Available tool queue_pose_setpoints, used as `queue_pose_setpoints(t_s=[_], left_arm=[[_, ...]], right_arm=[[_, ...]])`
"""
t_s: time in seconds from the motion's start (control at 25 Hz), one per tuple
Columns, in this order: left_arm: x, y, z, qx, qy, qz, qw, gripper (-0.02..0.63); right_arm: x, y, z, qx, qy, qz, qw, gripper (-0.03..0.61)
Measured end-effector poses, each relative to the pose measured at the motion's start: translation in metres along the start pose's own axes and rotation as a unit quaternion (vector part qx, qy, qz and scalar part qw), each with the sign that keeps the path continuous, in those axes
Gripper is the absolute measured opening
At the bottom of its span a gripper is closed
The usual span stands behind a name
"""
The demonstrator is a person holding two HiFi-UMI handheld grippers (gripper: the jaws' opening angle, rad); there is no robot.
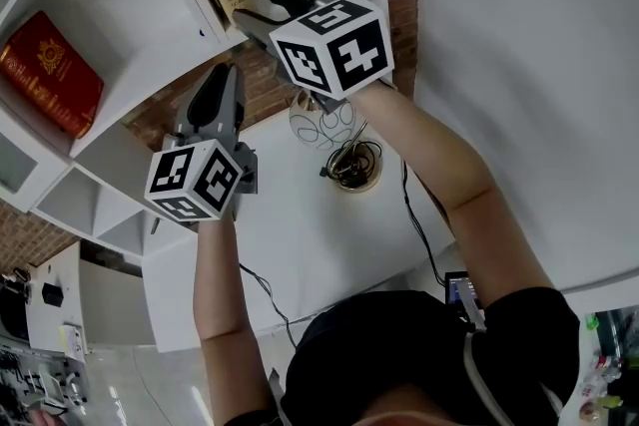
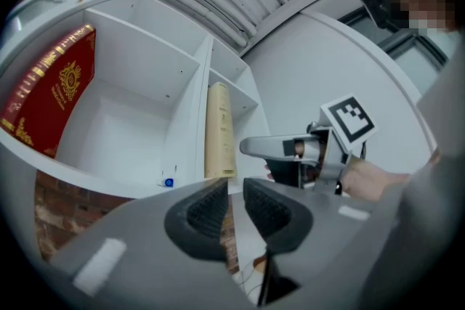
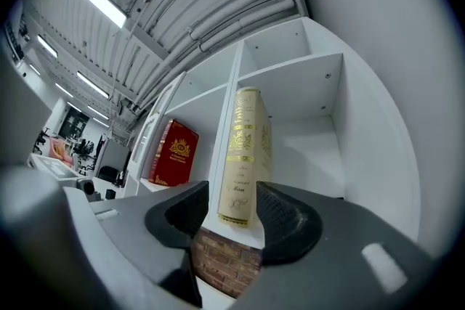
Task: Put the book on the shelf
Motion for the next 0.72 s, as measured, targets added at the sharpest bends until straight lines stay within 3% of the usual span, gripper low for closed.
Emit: queue_pose_setpoints(t_s=[0.44, 0.72], left_arm=[[0.023, -0.029, 0.019, 0.021, -0.03, 0.025, 0.999, 0.057], [0.056, -0.053, 0.037, 0.02, -0.036, 0.007, 0.9991, 0.057]], right_arm=[[0.052, -0.069, -0.026, 0.022, 0.012, 0.009, 1.0, 0.189], [0.106, -0.098, -0.058, 0.017, 0.034, -0.017, 0.999, 0.173]])
Point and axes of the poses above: the fingertips, and each gripper's own axes: y forward along the fingers, z to its right, x out of its underside, the point moved 3 cm from there along -y, backward along the fingers, and after that the axes turned 11 degrees about x, right-handed, at the moved point
